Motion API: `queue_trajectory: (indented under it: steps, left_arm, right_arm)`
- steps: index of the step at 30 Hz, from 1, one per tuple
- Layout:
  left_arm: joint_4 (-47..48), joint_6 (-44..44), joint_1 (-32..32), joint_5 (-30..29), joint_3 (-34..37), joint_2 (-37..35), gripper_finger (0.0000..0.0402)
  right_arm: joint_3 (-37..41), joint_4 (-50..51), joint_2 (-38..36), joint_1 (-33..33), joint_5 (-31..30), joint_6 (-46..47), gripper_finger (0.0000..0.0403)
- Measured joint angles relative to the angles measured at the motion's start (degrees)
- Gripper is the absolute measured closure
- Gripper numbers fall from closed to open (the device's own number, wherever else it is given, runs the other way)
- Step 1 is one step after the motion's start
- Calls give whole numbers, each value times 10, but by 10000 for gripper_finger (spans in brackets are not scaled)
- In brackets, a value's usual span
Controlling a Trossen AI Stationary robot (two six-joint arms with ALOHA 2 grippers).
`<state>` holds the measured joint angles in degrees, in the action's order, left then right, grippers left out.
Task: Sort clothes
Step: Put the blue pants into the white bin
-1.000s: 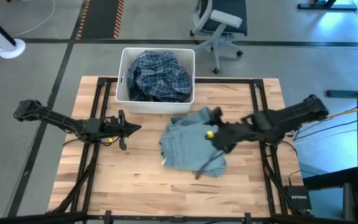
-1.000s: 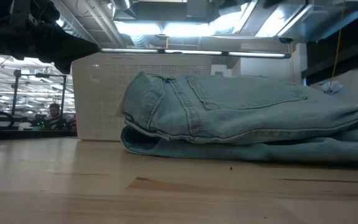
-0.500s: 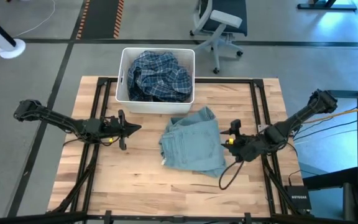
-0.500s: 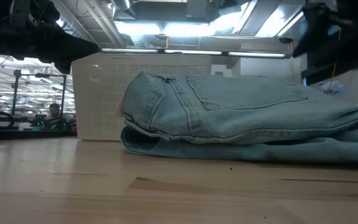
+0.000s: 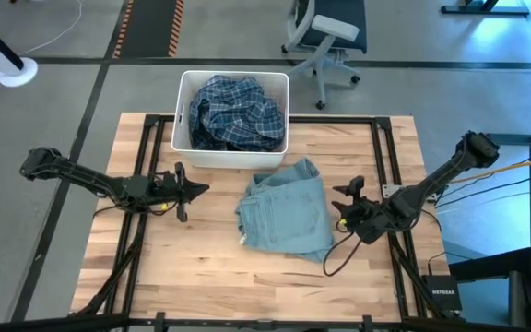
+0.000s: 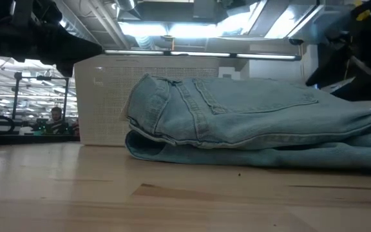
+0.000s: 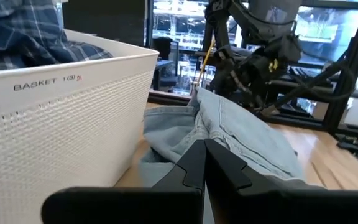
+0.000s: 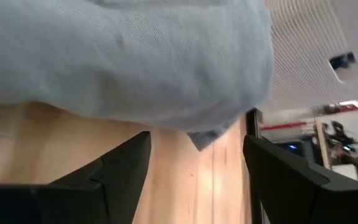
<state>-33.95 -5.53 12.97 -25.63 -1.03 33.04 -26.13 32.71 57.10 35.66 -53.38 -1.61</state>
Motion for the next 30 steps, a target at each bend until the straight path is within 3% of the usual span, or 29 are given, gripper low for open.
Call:
queue_trajectory:
  steps: [6,12,24,30]
  left_arm:
    - [4,-26,0,0,0,0,402]
    - [10,-29,0,0,0,0,402]
    - [52,-49,0,0,0,0,402]
    - [55,-49,0,0,0,0,402]
  right_arm:
    - [5,-11,0,0,15,54,128]
    - [5,-21,0,0,119,106,128]
    - [5,-18,29,-1,155,123,128]
    - [5,-14,39,-2,133,117,128]
